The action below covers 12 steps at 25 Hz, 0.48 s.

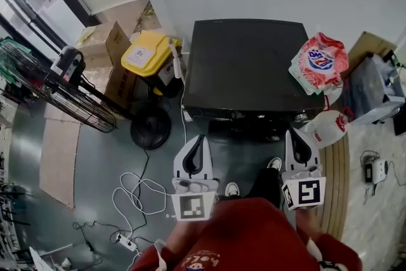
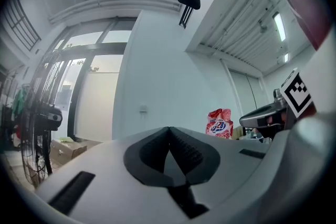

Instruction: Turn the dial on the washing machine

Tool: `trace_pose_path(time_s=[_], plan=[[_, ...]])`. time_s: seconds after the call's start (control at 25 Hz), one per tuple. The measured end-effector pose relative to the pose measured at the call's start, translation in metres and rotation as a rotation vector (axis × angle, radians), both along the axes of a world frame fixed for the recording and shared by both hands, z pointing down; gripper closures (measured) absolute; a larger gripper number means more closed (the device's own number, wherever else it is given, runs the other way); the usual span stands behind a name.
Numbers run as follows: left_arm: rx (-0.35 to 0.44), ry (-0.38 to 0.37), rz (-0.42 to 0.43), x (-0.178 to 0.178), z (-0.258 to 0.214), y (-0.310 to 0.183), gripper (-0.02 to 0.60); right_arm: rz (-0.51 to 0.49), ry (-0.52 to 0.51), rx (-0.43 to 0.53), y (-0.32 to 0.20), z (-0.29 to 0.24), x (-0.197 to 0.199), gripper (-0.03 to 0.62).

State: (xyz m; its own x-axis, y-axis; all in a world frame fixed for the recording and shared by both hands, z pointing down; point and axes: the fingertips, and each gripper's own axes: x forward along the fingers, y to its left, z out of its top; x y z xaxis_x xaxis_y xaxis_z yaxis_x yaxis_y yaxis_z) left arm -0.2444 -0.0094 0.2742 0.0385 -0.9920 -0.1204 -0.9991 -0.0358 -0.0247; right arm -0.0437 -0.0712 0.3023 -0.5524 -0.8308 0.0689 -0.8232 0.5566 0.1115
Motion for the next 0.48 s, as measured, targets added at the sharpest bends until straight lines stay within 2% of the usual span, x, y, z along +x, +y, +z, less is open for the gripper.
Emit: trace_pose_path(time_s=[0.48], plan=[[-0.009,0.002,0.019,0.011,0.001,-0.002,0.572,0.022,-0.009,-0.008,-0.003,0.001,0.011,0.586]])
